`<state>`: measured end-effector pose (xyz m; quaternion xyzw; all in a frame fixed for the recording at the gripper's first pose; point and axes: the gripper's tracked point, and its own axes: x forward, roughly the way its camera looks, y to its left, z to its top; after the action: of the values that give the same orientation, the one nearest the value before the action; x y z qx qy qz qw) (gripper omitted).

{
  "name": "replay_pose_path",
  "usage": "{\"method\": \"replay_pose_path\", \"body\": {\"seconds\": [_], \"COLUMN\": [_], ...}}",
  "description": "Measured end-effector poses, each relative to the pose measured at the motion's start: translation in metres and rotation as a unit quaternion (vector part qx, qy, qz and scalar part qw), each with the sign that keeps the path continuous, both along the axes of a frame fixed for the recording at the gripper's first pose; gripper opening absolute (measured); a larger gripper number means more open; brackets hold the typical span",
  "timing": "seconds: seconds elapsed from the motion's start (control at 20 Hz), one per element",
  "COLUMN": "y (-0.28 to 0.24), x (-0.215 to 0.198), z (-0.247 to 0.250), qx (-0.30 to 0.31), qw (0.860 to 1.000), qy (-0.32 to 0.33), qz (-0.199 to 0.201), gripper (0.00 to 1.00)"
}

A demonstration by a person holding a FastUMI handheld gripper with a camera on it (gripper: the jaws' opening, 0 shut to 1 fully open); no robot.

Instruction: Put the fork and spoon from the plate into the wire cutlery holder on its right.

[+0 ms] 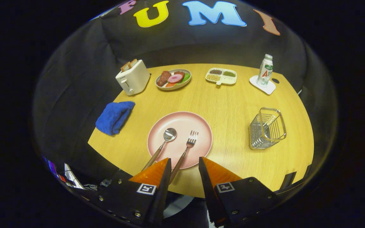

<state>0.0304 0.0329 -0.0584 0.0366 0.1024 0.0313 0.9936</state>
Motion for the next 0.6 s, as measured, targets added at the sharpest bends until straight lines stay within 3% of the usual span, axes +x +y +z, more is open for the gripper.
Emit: {"method": "replay_pose_path", "body": {"seconds": [0.25, 0.6], "y": [0.021, 0.032], "x": [0.021, 0.047], "z": [-0.043, -0.084], "qx": [0.052, 0.065], "qw": [0.996, 0.988], "qy": [0.076, 0.136], "qz": [0.006, -0.018], "gripper": [0.54, 0.55]}}
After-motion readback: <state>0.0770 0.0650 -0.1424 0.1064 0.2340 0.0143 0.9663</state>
